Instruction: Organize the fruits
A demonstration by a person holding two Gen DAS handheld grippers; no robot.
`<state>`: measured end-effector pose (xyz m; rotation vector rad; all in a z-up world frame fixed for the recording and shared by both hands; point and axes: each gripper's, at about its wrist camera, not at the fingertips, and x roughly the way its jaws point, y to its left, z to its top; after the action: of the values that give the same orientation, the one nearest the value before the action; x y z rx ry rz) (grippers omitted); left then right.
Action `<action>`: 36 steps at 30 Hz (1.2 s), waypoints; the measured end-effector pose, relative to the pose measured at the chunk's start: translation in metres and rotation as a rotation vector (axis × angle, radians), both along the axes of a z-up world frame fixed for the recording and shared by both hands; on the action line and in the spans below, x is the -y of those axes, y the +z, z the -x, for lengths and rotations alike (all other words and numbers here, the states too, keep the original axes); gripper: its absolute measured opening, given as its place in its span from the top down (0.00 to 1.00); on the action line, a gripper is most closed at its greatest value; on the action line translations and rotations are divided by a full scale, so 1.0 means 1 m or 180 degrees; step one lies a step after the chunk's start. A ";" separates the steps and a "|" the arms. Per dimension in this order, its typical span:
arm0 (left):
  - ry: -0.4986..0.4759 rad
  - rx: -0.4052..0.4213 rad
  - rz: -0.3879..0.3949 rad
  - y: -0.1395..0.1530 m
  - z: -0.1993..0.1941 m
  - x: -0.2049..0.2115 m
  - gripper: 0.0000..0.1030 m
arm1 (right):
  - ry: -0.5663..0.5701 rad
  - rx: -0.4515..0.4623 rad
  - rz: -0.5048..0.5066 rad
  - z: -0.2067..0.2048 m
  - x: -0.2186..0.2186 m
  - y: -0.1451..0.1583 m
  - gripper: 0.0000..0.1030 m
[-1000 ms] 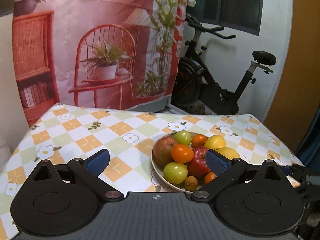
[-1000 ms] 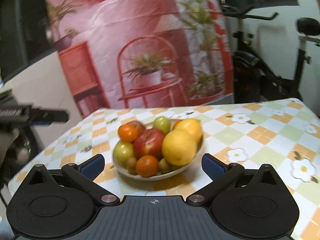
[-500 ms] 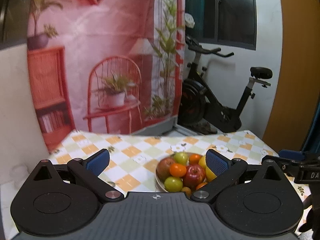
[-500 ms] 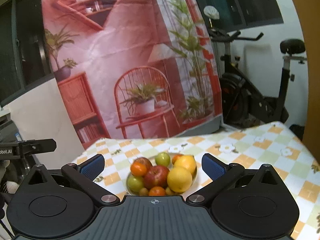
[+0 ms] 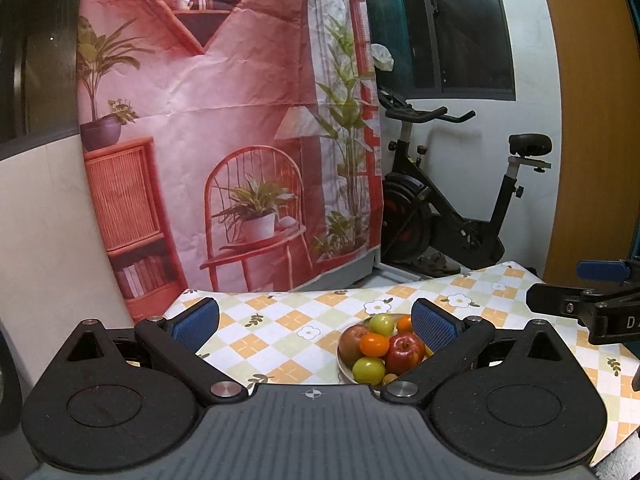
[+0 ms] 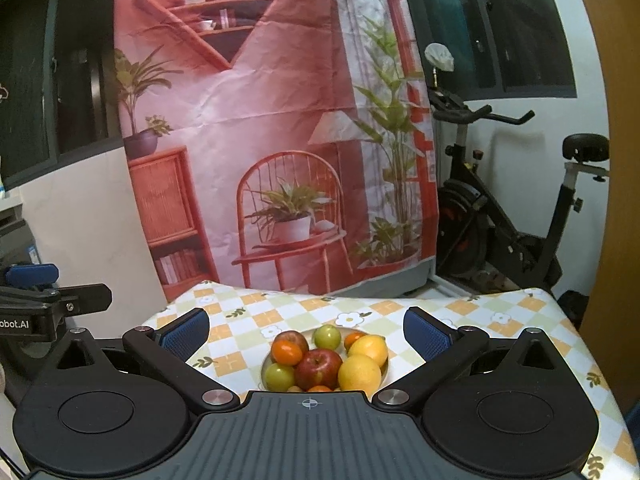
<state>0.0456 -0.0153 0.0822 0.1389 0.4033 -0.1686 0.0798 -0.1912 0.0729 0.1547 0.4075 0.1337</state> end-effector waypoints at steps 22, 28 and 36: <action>-0.0068 -0.0162 0.0353 -0.009 -0.006 -0.011 0.00 | -0.0075 -0.0131 0.0011 -0.006 0.001 -0.011 0.00; -0.0084 -0.0172 0.0379 -0.009 -0.006 -0.011 0.00 | -0.0075 -0.0132 0.0012 -0.006 0.001 -0.012 0.00; -0.0100 -0.0188 0.0431 -0.008 -0.006 -0.013 0.00 | -0.0073 -0.0132 0.0013 -0.006 0.001 -0.012 0.00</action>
<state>0.0514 -0.0022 0.0740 0.0071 0.4474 -0.2306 0.0856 -0.1919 0.0613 0.1583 0.4471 0.1072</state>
